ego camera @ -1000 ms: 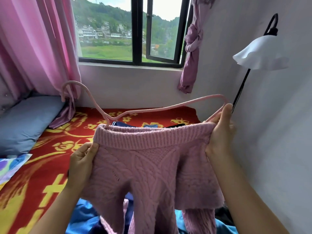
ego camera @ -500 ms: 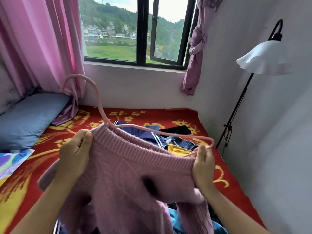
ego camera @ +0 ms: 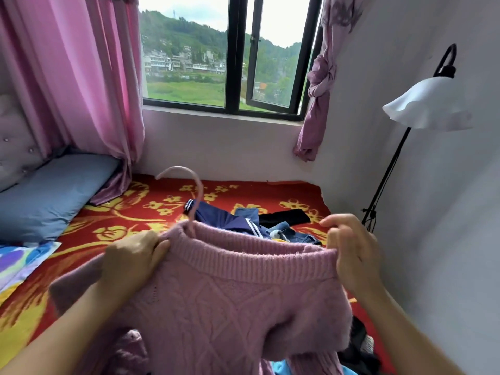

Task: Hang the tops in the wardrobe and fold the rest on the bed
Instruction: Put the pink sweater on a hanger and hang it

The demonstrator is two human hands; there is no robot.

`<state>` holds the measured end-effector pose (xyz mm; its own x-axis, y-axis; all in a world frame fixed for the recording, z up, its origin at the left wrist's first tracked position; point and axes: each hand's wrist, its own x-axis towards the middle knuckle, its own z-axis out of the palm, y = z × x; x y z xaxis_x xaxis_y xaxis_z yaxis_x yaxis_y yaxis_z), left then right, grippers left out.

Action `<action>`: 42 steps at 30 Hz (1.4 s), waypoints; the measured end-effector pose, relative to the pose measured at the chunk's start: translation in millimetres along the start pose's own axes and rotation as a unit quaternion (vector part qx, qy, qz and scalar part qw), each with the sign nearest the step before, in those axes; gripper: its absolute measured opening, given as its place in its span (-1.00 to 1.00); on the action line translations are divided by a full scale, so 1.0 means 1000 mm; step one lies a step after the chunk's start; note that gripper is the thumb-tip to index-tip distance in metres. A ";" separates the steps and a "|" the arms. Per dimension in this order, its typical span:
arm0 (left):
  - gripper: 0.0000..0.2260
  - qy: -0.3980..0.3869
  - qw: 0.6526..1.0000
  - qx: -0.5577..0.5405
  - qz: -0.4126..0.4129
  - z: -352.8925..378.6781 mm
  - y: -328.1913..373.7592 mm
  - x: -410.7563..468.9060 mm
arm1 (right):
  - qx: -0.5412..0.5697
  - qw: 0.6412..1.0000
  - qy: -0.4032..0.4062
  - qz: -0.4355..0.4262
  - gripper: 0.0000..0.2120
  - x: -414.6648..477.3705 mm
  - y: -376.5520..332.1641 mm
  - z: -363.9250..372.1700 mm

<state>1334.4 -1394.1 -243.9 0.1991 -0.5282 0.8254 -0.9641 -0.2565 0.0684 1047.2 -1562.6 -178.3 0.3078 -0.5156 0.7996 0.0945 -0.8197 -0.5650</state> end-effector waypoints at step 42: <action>-0.90 -0.005 0.939 -0.245 -0.240 -0.052 0.025 0.065 | -0.198 0.931 -0.284 0.115 -0.41 0.083 0.035 0.040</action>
<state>1314.3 -1392.5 -159.5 0.6306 -0.4553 0.6285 -0.7275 -0.0647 0.6830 1114.3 -1624.1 -139.6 0.7382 -0.5658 0.3672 -0.3573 -0.7898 -0.4986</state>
